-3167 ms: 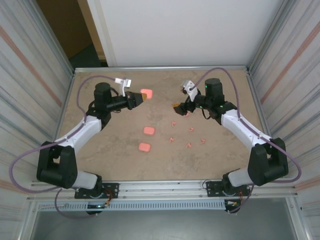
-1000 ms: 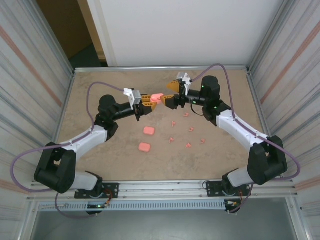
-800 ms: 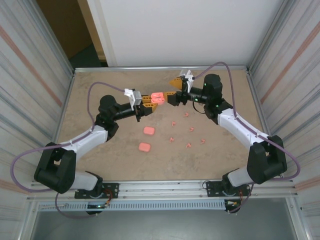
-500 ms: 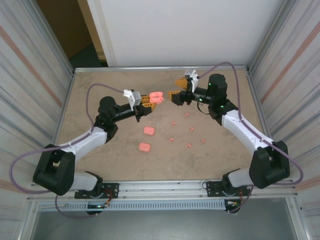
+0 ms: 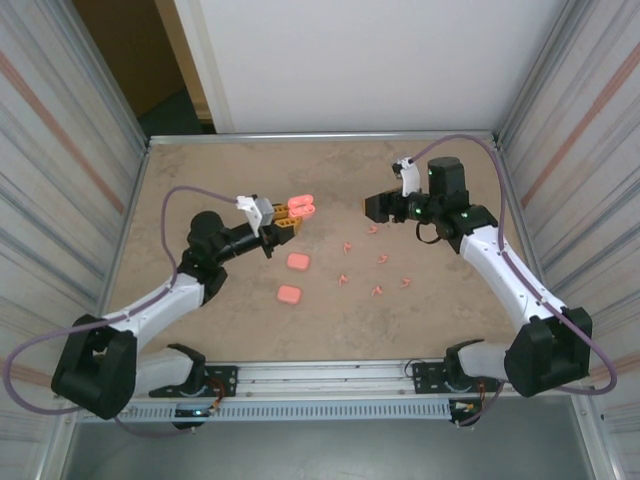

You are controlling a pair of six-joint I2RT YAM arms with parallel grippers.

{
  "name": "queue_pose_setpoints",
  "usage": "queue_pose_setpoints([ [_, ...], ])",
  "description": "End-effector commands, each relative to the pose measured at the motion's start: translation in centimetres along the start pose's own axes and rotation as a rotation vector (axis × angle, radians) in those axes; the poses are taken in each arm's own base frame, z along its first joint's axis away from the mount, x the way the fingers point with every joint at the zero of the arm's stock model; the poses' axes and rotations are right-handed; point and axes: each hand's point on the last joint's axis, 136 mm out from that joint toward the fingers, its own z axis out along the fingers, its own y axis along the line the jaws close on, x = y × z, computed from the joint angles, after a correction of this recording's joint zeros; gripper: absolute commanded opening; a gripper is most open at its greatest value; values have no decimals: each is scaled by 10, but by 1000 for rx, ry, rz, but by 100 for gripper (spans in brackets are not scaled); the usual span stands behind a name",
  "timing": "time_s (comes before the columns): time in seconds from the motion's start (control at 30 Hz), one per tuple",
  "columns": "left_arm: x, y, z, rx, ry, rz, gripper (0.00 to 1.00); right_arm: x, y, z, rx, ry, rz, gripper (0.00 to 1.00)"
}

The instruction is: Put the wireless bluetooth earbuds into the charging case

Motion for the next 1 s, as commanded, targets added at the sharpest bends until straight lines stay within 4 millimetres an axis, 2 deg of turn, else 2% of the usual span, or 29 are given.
queue_pose_setpoints([
  [0.0, -4, 3, -9, -40, -17, 33, 0, 23, -6, -5, 64, 122, 121, 67],
  [0.17, -2, -2, -17, -48, -17, 26, 0, 60, -4, 6, 91, 250, 135, 63],
  [0.33, 1, -6, -25, -57, -12, 20, 0, 104, 4, 29, 92, 394, 122, 59],
  [0.53, 3, -10, -32, -69, -9, 15, 0, 145, 9, 58, 91, 547, 112, 52],
  [0.7, 3, -12, -36, -80, -9, 19, 0, 168, 7, 77, 92, 637, 113, 48],
  [0.97, 4, -11, -37, -86, -4, 21, 0, 186, 2, 96, 90, 706, 101, 43],
])
